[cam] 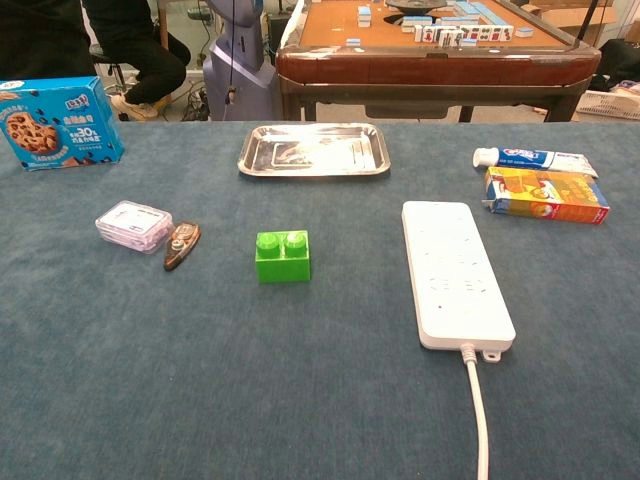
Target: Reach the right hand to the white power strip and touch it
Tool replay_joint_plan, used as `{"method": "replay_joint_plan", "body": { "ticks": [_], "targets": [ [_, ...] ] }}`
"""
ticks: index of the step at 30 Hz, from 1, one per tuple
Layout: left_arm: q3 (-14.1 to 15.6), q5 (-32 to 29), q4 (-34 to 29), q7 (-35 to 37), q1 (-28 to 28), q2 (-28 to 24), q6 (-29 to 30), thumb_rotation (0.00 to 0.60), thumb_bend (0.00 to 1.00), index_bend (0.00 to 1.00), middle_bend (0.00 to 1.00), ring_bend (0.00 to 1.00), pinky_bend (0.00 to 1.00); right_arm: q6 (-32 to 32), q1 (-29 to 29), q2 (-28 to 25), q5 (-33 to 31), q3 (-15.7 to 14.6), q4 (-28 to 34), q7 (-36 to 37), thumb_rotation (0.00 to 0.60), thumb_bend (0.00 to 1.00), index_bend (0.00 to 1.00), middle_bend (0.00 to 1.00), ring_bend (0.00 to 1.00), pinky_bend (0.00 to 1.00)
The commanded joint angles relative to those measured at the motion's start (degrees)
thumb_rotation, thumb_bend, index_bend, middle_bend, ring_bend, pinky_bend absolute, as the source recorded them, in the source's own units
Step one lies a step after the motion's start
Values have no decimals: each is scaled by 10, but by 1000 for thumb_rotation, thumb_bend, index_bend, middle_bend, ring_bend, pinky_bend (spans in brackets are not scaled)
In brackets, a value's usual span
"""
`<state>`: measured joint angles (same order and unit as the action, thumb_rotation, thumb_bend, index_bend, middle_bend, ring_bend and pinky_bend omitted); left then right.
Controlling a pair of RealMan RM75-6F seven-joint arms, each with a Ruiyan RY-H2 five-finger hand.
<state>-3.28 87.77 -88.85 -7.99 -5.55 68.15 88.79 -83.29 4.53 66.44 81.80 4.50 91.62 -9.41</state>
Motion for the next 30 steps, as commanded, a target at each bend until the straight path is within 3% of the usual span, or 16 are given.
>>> {"method": "replay_joint_plan", "body": {
  "ticks": [1, 5, 8, 13, 16, 20, 22, 25, 30],
  "targets": [
    [1, 1, 0, 1, 1, 0, 1, 600, 50, 417, 665, 616, 822, 5, 3, 2, 1, -1, -2, -2, 600, 39, 299, 287, 333, 444],
    [3, 3, 0, -3, 3, 0, 3, 600, 49, 417, 659, 616, 822, 14, 9, 9, -1, 0, -4, -9, 600, 54, 299, 287, 333, 519],
    [2, -3, 0, -2, 5, -1, 2, 600, 49, 418, 657, 616, 822, 22, 17, 14, 3, 0, -1, -17, 600, 135, 299, 326, 352, 625],
    [0, -9, 0, 0, 5, -1, -1, 600, 49, 418, 656, 615, 820, 51, 46, 10, 20, 0, 34, -72, 600, 194, 299, 487, 545, 816],
    [0, -8, -1, -4, 5, -2, 0, 600, 49, 417, 656, 611, 751, 74, 69, 6, 24, 3, 76, -143, 600, 195, 300, 581, 648, 928],
    [0, -12, -3, 1, 8, -5, 1, 600, 49, 416, 655, 611, 719, 128, 102, 2, 5, 4, 136, -228, 600, 209, 308, 736, 841, 998],
    [-2, -16, -3, 3, 8, -7, 0, 600, 49, 416, 655, 611, 719, 157, 121, 3, -16, 5, 161, -272, 600, 260, 316, 808, 909, 1000],
    [-3, -21, -2, 9, 8, -8, -5, 600, 49, 416, 654, 608, 746, 185, 146, 14, -50, 9, 181, -331, 600, 410, 330, 898, 990, 1000],
    [-4, -28, 0, 14, 6, -9, -13, 600, 49, 416, 654, 604, 778, 209, 179, 46, -101, 10, 193, -409, 600, 650, 349, 973, 1000, 1000]
  ]
}}
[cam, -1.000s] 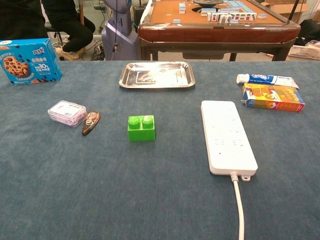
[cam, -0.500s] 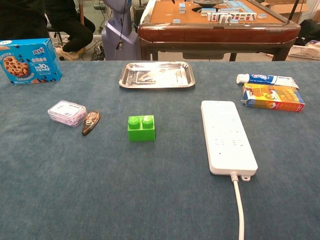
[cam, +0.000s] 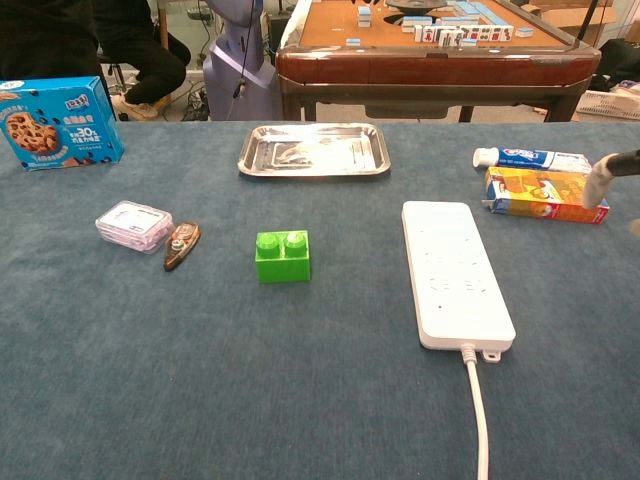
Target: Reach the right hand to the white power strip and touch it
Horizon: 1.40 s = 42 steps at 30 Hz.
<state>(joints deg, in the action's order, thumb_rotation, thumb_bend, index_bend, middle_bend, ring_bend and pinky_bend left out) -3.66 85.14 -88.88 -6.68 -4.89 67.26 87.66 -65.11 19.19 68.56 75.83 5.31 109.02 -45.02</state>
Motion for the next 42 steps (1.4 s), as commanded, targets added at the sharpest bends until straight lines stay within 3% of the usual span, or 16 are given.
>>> {"method": "replay_joint_plan", "body": {
  "ticks": [1, 10, 25, 42],
  "targets": [
    [-1, -2, 1, 2, -1, -1, -2, 600, 49, 416, 654, 604, 778, 30, 37, 30, -49, 1, 21, -61, 600, 687, 351, 979, 1000, 1000],
    [-1, -3, 5, 9, 0, 0, -2, 600, 50, 420, 652, 604, 778, 62, 74, 68, -86, -19, -2, -78, 600, 999, 354, 995, 1000, 1000],
    [-2, -7, 7, 16, 1, 0, -5, 600, 49, 421, 649, 604, 778, 74, 105, 98, -75, -51, -21, -64, 600, 1000, 354, 996, 1000, 1000],
    [-3, -12, 8, 26, 5, -5, -2, 600, 49, 421, 646, 604, 778, 81, 134, 127, -99, -61, -51, -57, 600, 1000, 354, 995, 1000, 1000]
  ]
}}
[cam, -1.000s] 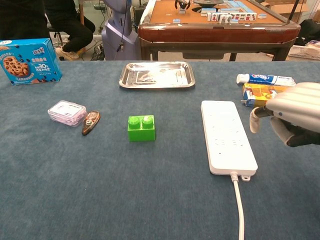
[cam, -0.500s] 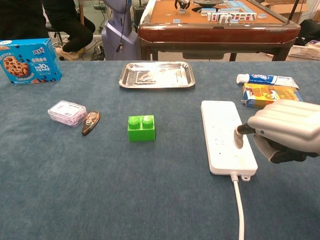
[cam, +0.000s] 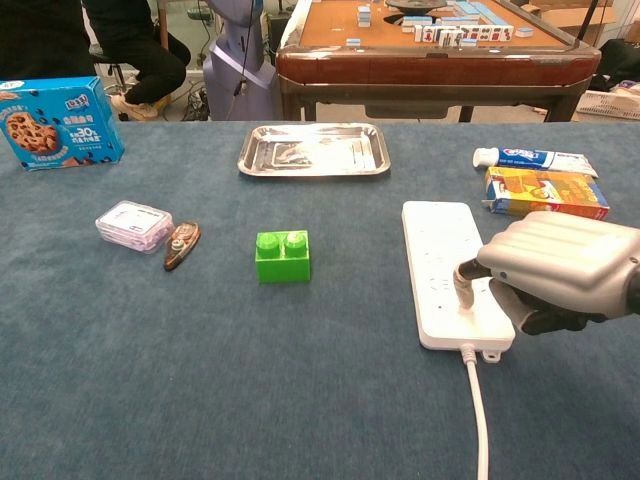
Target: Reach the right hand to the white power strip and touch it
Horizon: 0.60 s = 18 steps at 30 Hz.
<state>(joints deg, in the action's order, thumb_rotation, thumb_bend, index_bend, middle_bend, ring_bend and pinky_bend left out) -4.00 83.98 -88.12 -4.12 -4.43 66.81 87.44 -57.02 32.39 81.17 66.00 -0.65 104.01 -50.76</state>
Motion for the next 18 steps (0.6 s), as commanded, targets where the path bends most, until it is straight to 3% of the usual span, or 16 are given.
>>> {"method": "replay_joint_plan", "body": {
  "ticks": [1, 18],
  "targets": [
    [0, 0, 0, 1, 0, 0, 0, 600, 49, 421, 647, 603, 778, -1, 3, 2, -1, -3, -1, 1, 600, 1000, 354, 995, 1000, 1000],
    [1, 2, 1, 5, 1, -2, -2, 600, 49, 421, 646, 604, 778, -20, 16, 4, -14, -12, 1, -4, 600, 1000, 354, 995, 1000, 1000]
  ]
}}
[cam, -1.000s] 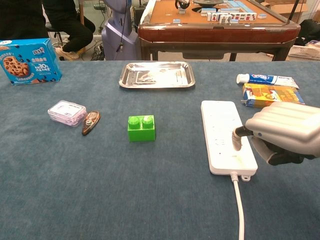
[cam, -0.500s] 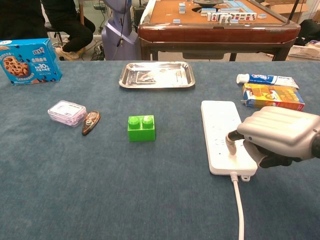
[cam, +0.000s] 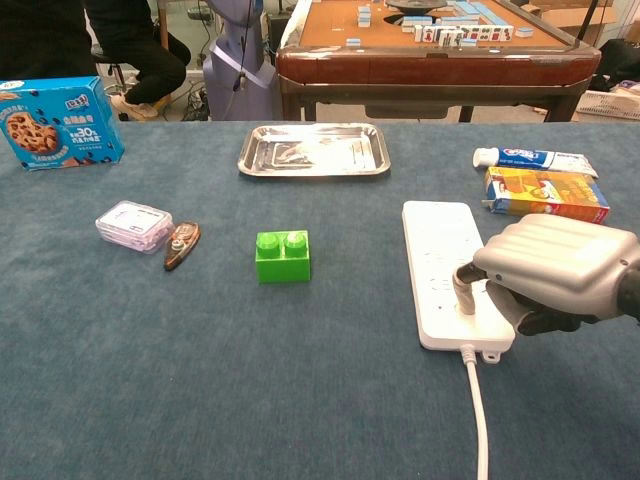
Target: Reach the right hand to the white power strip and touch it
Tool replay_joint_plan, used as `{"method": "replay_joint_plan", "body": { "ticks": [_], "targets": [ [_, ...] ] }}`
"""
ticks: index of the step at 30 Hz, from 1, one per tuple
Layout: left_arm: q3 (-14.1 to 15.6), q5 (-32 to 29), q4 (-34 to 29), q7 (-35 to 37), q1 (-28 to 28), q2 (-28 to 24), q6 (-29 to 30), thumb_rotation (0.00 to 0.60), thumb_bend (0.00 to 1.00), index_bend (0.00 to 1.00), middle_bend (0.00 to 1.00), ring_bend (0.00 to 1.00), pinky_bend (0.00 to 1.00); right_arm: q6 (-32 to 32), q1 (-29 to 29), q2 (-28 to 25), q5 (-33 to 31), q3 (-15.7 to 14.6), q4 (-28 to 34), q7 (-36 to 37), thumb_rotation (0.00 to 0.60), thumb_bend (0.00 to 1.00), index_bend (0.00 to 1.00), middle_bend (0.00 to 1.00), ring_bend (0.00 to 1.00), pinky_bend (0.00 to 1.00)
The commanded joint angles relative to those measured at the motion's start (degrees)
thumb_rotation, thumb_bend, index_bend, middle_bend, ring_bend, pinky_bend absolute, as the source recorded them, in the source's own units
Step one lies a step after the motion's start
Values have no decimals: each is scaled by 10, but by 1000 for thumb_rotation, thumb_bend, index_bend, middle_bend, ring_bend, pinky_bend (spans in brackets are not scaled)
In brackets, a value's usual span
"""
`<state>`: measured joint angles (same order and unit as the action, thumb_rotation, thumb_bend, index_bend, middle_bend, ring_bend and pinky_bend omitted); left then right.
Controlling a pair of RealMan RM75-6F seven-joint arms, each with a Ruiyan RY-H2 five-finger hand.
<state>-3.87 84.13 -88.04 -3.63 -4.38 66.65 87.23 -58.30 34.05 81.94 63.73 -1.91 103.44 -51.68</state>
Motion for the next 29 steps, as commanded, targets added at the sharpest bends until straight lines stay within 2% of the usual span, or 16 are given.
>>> {"method": "replay_joint_plan", "body": {
  "ticks": [1, 5, 7, 8, 10, 12, 14, 15, 19, 22, 25, 29],
  "targets": [
    [0, 0, 0, 0, 0, 0, 0, 600, 49, 421, 646, 604, 778, -15, -2, -9, 20, -1, 14, 8, 600, 1000, 354, 995, 1000, 1000],
    [0, 0, 0, -1, 0, 0, 0, 600, 49, 420, 646, 604, 778, -50, -15, -38, 70, -9, 49, 21, 600, 996, 354, 956, 1000, 1000],
    [0, 1, 0, -3, 1, 0, 1, 600, 49, 420, 646, 604, 778, -77, -27, -58, 100, -15, 67, 27, 600, 920, 354, 884, 986, 1000],
    [0, 2, -1, -3, 1, 0, 2, 600, 49, 420, 646, 604, 778, -90, -33, -67, 112, -18, 73, 27, 600, 842, 354, 836, 961, 1000],
    [1, 5, -3, -6, 2, -1, 5, 600, 49, 420, 646, 604, 778, -124, -52, -88, 134, -25, 86, 25, 600, 666, 354, 724, 864, 999],
    [2, 8, -6, -8, 3, -2, 9, 600, 49, 419, 646, 604, 778, -157, -71, -105, 147, -29, 93, 23, 600, 557, 354, 633, 764, 959],
    [2, 11, -9, -11, 4, -3, 13, 600, 50, 419, 646, 604, 778, -196, -97, -121, 156, -33, 94, 25, 600, 472, 354, 547, 646, 855],
    [3, 13, -11, -13, 5, -3, 15, 600, 50, 418, 646, 603, 778, -218, -113, -128, 157, -35, 94, 31, 600, 427, 354, 489, 563, 760],
    [8, 23, -25, -18, 8, -10, 22, 600, 49, 414, 645, 595, 778, -275, -165, -144, 153, -45, 87, 58, 600, 348, 354, 354, 375, 490],
    [11, 37, -36, -24, 12, -16, 34, 600, 49, 413, 645, 588, 778, -311, -200, -150, 157, -48, 67, 97, 600, 326, 354, 308, 319, 371],
    [15, 46, -46, -28, 16, -20, 40, 600, 49, 412, 640, 584, 778, -341, -234, -153, 156, -48, 44, 155, 600, 320, 354, 295, 309, 326],
    [20, 51, -58, -33, 16, -26, 37, 600, 49, 412, 628, 581, 778, -358, -262, -163, 157, -42, 11, 232, 600, 320, 354, 290, 306, 324]
  ]
}}
